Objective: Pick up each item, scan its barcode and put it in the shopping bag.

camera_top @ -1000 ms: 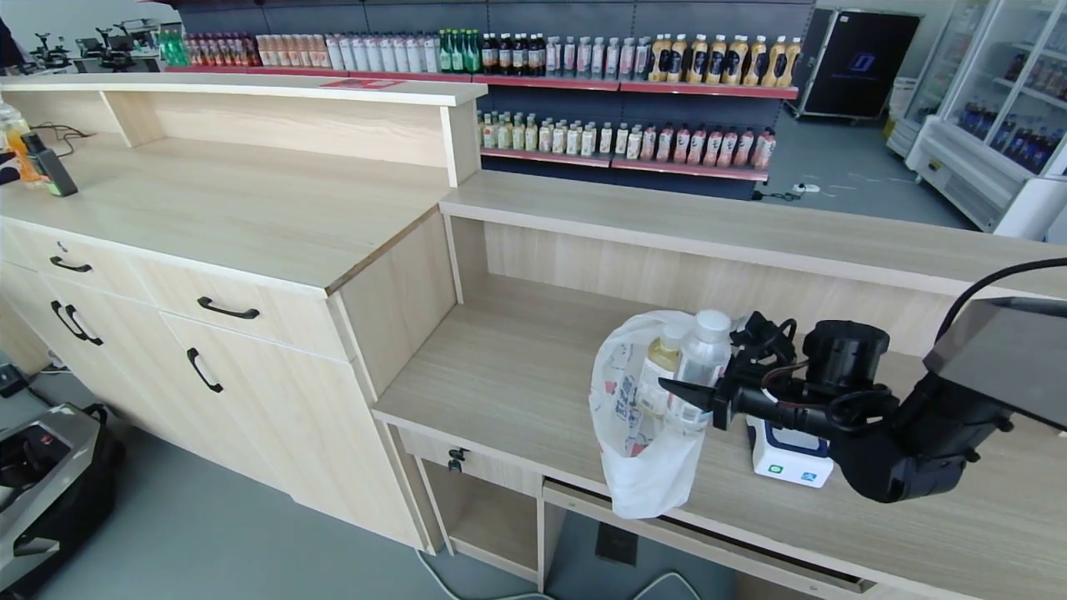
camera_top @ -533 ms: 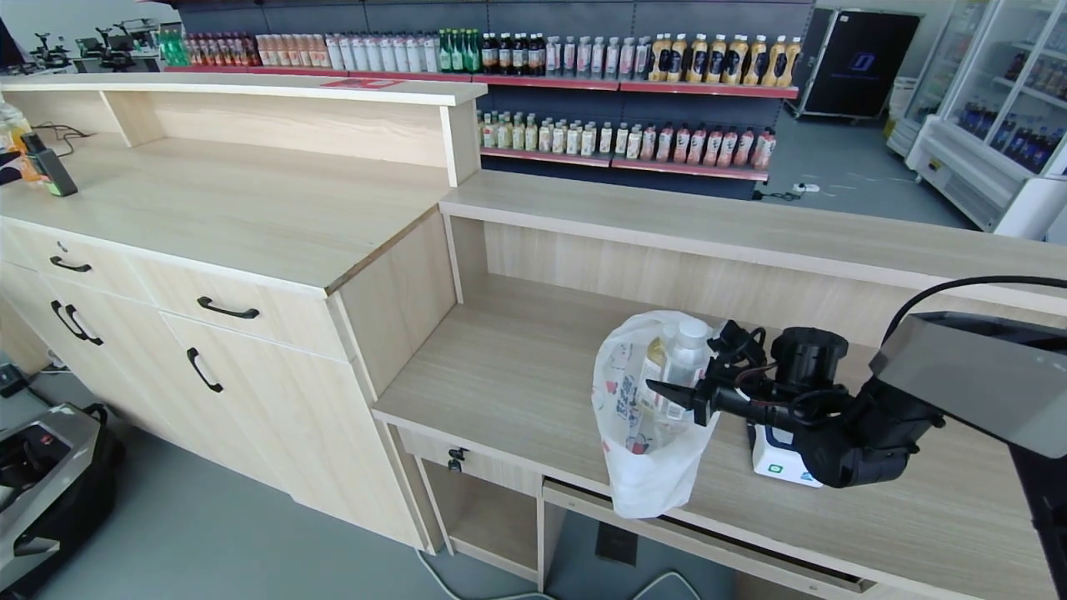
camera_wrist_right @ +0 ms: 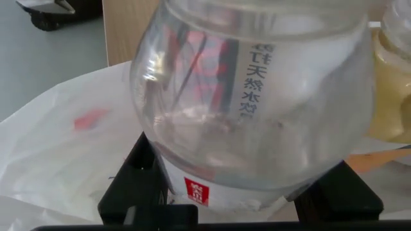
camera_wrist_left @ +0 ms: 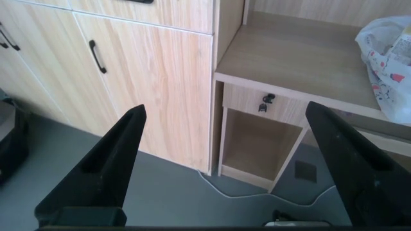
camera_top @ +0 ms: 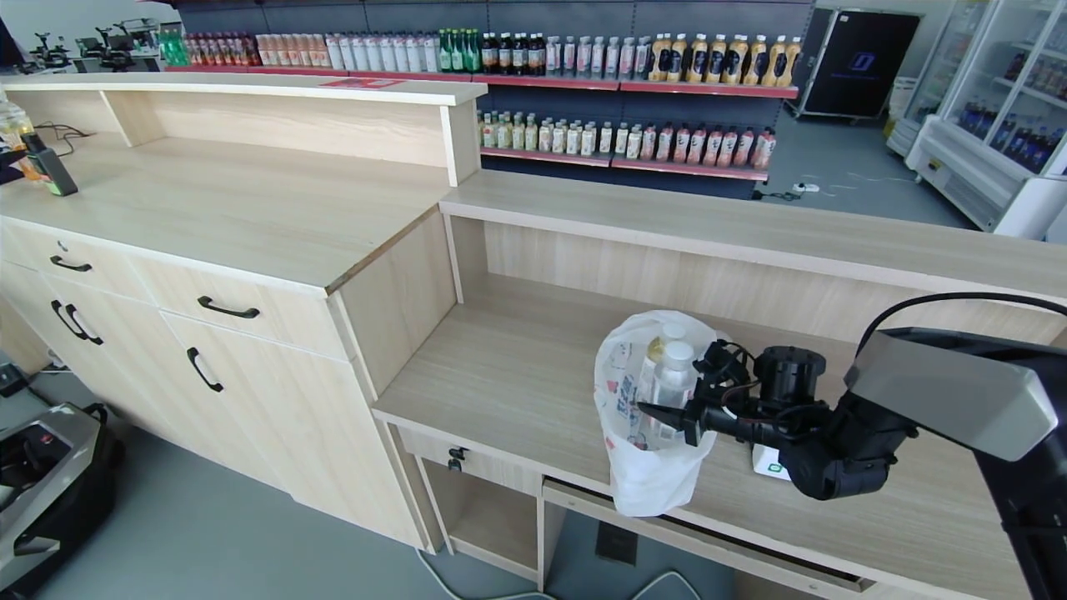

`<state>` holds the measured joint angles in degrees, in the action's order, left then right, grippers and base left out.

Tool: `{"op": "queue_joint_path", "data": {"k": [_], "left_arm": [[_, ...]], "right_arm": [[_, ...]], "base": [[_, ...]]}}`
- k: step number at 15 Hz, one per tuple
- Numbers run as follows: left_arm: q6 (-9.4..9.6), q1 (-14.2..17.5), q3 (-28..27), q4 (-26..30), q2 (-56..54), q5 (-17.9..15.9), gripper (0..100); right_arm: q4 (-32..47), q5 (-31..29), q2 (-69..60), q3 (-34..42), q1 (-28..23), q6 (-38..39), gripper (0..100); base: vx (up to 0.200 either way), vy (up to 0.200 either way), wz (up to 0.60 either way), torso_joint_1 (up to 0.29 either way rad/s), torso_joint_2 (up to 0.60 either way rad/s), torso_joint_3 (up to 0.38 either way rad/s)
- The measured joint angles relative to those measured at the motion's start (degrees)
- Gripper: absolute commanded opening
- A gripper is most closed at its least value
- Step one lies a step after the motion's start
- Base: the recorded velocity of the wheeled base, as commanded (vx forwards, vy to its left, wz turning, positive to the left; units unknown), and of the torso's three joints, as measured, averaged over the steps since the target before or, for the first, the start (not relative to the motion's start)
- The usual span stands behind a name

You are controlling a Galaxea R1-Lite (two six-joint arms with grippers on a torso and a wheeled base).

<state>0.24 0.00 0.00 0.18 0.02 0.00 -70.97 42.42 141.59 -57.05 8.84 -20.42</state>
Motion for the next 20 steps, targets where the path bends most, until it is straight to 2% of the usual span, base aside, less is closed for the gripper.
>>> {"op": "queue_joint_path", "data": {"k": [9,10,15,20], "left_arm": [[0.0,0.0,0.0,0.0,0.0,0.0,100],[0.0,0.0,0.0,0.0,0.0,0.0,100],[0.0,0.0,0.0,0.0,0.0,0.0,100],[0.02,0.0,0.0,0.0,0.0,0.0,100]], "right_arm": [[0.3,0.0,2.4,0.3,-0.1,-1.7,0],[0.3,0.0,2.5,0.3,-0.1,-2.0,100],[1.5,0.0,1.8,0.8,-0.1,-3.8,100],[9.9,0.0,-7.7,3.6,-0.6,-3.4,100]], "base": [[0.0,0.0,0.0,0.0,0.0,0.0],[0.0,0.0,0.0,0.0,0.0,0.0],[0.0,0.0,0.0,0.0,0.0,0.0],[0.0,0.0,0.0,0.0,0.0,0.0]]}}
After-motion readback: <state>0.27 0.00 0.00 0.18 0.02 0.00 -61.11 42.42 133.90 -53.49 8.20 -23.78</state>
